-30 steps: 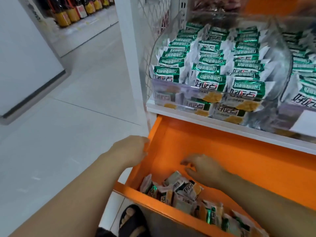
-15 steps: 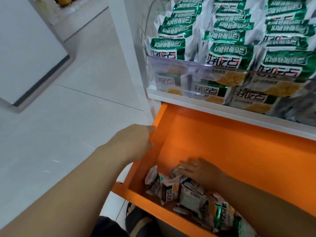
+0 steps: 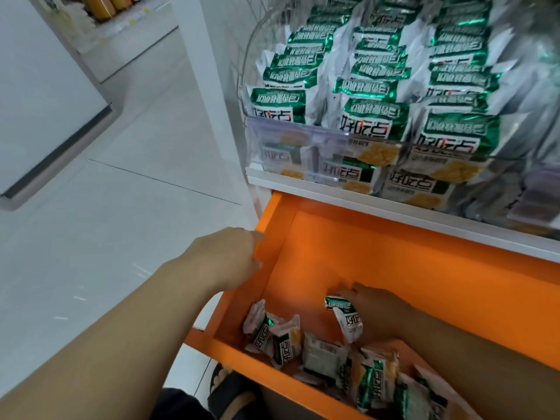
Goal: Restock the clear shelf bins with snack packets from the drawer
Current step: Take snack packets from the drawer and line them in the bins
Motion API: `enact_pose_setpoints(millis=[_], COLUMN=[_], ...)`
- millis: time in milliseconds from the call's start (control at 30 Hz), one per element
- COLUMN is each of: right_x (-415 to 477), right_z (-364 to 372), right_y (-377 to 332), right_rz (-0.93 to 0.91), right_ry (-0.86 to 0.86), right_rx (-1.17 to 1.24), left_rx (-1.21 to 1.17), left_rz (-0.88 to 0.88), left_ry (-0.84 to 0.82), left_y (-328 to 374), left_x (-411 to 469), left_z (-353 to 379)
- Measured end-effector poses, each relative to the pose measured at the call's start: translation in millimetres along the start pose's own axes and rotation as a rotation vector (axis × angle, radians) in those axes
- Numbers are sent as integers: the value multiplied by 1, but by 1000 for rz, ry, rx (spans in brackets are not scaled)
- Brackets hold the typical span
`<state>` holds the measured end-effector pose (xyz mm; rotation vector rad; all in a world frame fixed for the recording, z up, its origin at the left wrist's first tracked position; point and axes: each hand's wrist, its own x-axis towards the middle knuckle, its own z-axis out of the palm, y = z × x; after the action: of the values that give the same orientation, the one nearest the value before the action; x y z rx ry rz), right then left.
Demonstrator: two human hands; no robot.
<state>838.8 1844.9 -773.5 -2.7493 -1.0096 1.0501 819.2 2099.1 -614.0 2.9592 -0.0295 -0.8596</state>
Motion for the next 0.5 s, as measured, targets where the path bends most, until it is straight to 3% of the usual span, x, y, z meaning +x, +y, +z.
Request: enact_pose_setpoints(millis=[367,500], right_x=[-144,-200], right_z=[-99,-123], right_y=[-43,-51], right_rz=[17,76], right_ry=[284,385], right_rx=[119,159], left_rx=[-136,-280], left_rz=[320,465], left_ry=[-24,45], left_y=[67,104], left_x=[-28,-56], left_z=[-23,-40])
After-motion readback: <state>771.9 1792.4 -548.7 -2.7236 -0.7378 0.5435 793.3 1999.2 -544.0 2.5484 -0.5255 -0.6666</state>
